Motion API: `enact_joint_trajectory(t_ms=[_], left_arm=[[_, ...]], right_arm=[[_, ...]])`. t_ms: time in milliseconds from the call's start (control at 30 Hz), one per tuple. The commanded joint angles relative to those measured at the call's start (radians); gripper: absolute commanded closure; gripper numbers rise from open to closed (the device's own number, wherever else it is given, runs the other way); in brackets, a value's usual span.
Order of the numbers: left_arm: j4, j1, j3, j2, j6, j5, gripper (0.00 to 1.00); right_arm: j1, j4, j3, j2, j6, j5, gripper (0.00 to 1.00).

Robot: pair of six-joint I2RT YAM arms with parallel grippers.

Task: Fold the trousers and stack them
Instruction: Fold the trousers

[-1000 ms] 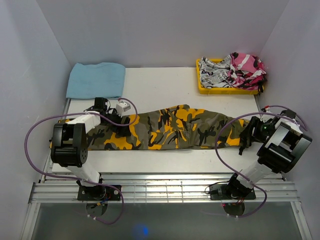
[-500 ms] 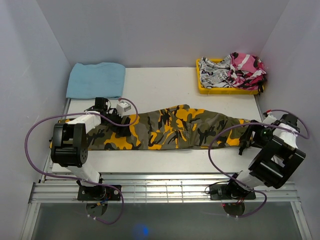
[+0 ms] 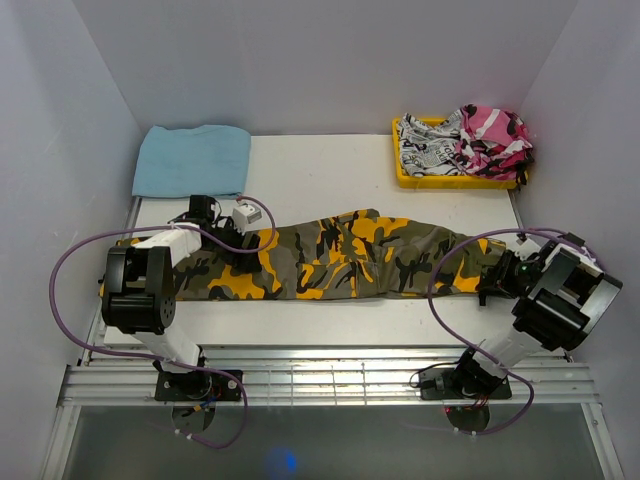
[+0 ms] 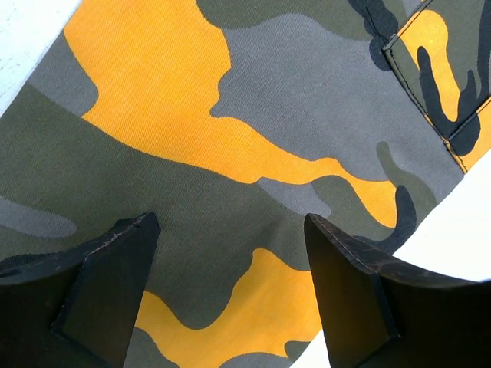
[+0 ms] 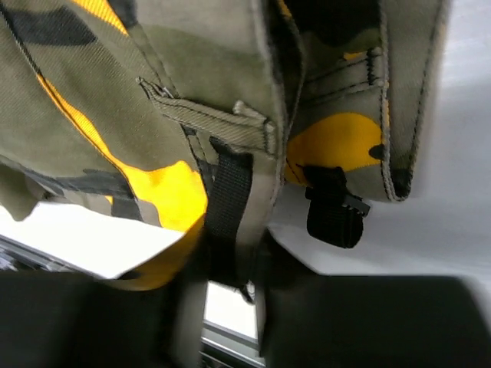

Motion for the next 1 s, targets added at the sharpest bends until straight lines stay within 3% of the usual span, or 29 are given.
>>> enact_joint_trajectory(t_ms=[0,67,367,833,867,933,967], left_arm=[[0.000,-0.002,-0.037,0.030,0.010,-0.026,0.12],[0.006,-0.003,-0.035,0.036,0.006,-0.030,0.13],[0.006,-0.002,-0.021,0.076,0.004,-0.064,0.22],[-0.041,-0.002,-0.034,0.096,0.049,-0.072,0.29],[-0.058,-0.002,-0.037,0.088,0.088,-0.053,0.28],[-0.113,-0.003,-0.032,0.030,0.130,0.022,0.22],[-0.129,-0.003,-0.029,-0.002,0.148,0.051,0.19]], right_arm=[[-0.001,0.011,0.043,-0.038,0.001,-0.034,0.80],[-0.001,0.011,0.074,-0.049,-0.005,-0.019,0.92],[-0.003,-0.010,0.245,-0.032,-0.086,0.053,0.92],[-0.037,0.201,0.137,0.176,-0.149,0.191,0.92],[-0.037,0.195,0.144,0.191,-0.152,0.190,0.89],[-0.037,0.136,0.166,0.218,-0.181,0.165,0.74],[-0.040,0.108,0.184,0.213,-0.195,0.135,0.59]])
